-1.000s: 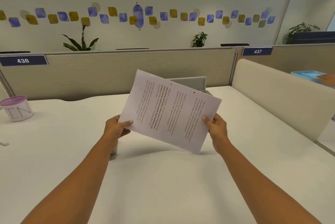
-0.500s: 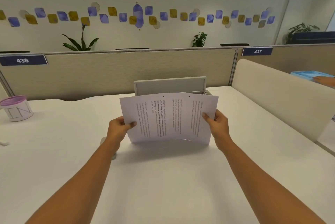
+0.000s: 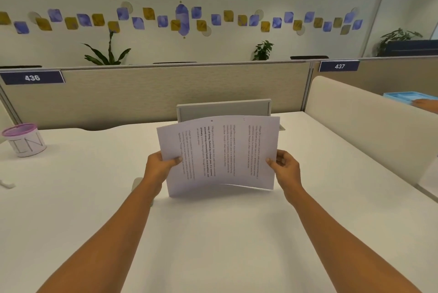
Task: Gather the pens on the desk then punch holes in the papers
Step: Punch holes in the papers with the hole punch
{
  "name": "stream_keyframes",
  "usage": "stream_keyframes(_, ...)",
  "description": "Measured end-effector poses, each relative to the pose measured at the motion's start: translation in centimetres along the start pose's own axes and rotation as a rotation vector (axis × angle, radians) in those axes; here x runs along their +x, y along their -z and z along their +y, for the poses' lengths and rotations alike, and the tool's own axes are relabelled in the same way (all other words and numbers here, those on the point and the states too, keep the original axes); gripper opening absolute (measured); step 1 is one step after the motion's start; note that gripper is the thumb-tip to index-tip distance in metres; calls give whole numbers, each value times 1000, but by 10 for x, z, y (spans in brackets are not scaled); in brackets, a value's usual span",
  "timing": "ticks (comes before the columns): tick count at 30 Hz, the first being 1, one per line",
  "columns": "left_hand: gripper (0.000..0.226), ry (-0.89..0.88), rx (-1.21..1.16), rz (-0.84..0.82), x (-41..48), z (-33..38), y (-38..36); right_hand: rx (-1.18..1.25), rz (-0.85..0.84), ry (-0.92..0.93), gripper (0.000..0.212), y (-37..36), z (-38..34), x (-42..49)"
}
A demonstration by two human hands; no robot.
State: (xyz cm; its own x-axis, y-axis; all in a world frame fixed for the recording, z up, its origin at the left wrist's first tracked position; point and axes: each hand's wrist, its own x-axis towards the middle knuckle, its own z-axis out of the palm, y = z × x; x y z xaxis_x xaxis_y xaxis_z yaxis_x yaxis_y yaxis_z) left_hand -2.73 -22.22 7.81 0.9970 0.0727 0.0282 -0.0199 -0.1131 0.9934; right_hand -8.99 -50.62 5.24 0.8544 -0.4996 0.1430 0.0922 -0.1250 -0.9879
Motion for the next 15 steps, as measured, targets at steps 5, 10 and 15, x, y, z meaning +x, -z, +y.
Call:
stream_keyframes(5,30,55,24,62,0,-5,-3,-120,169,1,35,2,13,-1)
stream_keyframes(10,28,69,17,49,0,-3,-5,-181,218,-52,18,-2,14,-2)
stream_keyframes(15,31,124,-46,66,0,-9,-9,-161,48,-127,5,-16,13,-10)
